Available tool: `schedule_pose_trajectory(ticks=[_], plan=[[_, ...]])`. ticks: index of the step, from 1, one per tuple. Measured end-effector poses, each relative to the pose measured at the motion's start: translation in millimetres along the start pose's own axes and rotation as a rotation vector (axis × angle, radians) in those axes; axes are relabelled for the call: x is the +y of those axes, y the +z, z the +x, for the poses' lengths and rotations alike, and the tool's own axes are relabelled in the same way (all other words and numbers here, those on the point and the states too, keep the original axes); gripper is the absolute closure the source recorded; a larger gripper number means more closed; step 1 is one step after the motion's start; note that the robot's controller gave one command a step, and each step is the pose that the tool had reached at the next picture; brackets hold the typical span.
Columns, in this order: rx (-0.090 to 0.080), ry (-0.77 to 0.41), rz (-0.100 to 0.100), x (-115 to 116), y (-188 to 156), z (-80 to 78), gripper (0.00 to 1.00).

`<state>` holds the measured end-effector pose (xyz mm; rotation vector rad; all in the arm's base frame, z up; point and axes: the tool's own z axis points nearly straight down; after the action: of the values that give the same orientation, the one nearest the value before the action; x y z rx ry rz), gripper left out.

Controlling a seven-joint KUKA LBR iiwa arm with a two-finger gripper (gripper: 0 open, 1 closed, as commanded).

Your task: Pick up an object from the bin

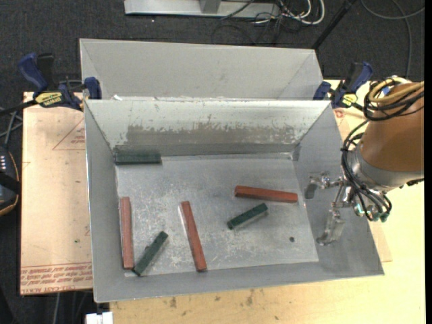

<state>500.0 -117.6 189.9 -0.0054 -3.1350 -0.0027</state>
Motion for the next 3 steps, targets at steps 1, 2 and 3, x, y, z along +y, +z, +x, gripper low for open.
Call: schedule_pose_trajectory(ticks=[1, 2, 3], plan=[[-0.007, -0.003, 0.001, 0.4, -3.4, -1.8, 0.00], [-0.016, -0.086, 0.004, 11.3, 30.9, -42.5, 0.00], [-0.012, -0.229, 0.003, 12.8, 98.1, -37.2, 0.00]])
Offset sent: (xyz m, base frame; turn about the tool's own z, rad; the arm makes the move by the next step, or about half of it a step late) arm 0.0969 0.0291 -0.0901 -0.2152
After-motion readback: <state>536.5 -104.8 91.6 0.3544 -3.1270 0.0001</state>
